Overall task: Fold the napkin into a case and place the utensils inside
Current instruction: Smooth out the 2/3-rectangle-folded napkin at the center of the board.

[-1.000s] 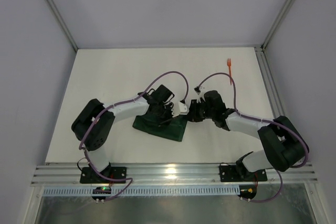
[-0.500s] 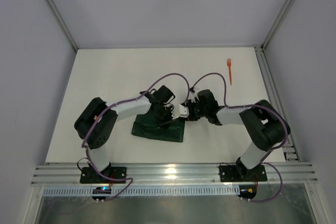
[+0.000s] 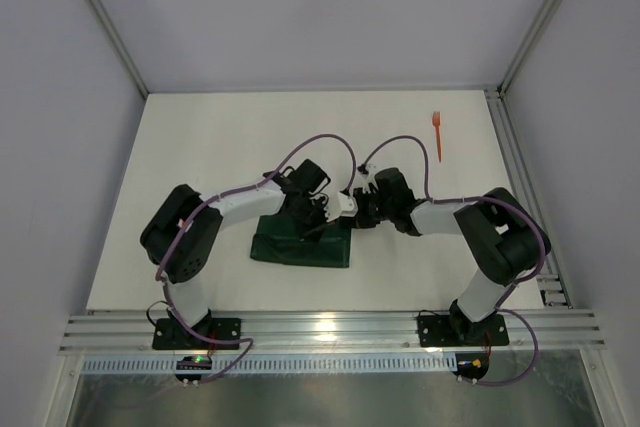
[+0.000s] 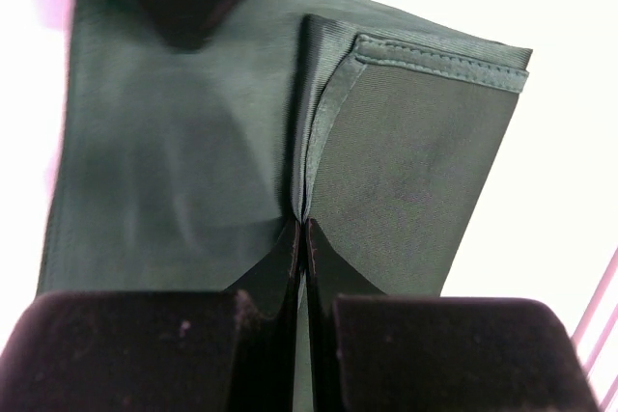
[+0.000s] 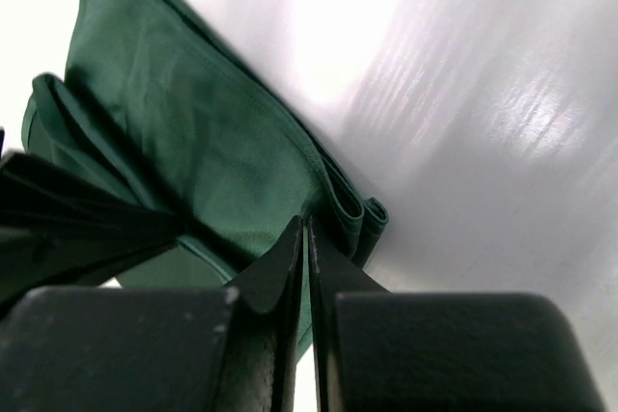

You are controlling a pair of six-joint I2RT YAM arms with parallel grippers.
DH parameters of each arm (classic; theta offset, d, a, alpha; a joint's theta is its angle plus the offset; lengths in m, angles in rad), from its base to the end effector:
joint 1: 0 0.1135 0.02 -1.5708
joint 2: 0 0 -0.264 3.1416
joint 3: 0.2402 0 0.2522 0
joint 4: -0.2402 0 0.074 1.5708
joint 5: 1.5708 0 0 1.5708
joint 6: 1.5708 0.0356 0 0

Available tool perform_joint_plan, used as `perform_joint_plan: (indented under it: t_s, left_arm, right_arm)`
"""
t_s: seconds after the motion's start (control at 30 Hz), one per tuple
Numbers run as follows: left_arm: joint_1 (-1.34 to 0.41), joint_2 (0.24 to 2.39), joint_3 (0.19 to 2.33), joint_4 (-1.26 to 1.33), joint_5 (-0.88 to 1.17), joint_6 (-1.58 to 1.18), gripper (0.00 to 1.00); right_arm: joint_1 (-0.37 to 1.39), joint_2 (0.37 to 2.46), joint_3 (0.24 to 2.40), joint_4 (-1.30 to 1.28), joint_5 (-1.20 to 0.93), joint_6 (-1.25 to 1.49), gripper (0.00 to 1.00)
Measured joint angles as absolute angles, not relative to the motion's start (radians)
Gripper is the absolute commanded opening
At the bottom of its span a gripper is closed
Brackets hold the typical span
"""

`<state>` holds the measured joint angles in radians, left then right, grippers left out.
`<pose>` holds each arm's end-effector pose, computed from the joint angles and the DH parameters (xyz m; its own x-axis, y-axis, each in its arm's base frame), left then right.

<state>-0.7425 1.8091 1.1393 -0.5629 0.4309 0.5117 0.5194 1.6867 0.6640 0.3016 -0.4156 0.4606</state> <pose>0.2455 -0.2455 0.1647 -0.2552 0.8381 -0.4822 0.9650 0.1897 -0.1812 0.2615 0.1661 0.1276 -0.8323 -0.0074 -0.5543 -0.3878 0.7223 0.5726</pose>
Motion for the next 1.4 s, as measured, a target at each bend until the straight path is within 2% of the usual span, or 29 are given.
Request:
perform_joint_plan:
  t_s: [0.3, 0.5, 0.57, 0.77, 1.07, 1.2, 1.4]
  left_arm:
    - [-0.724, 1.809, 1.139, -0.552, 0.427, 0.476, 0.0]
    - [-0.724, 1.809, 1.139, -0.552, 0.428, 0.474, 0.01]
    - [-0.724, 1.809, 1.139, -0.552, 0.428, 0.474, 0.02]
    - [-0.725, 1.81, 1.14, -0.552, 0.431, 0.47, 0.03]
    - [-0.725, 1.815, 1.14, -0.552, 0.43, 0.45, 0.05]
    - [-0.72, 1.817, 1.141, -0.553, 0.429, 0.443, 0.09]
    - [-0.72, 1.817, 1.141, -0.553, 0.422, 0.437, 0.25]
  right_arm:
    - [0.519, 1.662, 0.683, 0.252, -0.47, 0.394, 0.16]
    - [0.519, 1.546, 0.702, 0.198, -0.472, 0.363, 0.17]
    - [0.519, 1.498, 0.697, 0.192, -0.468, 0.364, 0.16]
    - [0.527, 1.416, 0.577, 0.264, -0.482, 0.435, 0.04]
    - [0.612, 1.422, 0.437, 0.382, -0.53, 0.569, 0.04]
    - [0.643, 1.452, 0.433, 0.43, -0.522, 0.595, 0.04]
    - [0.657, 1.571, 0.405, 0.496, -0.498, 0.65, 0.04]
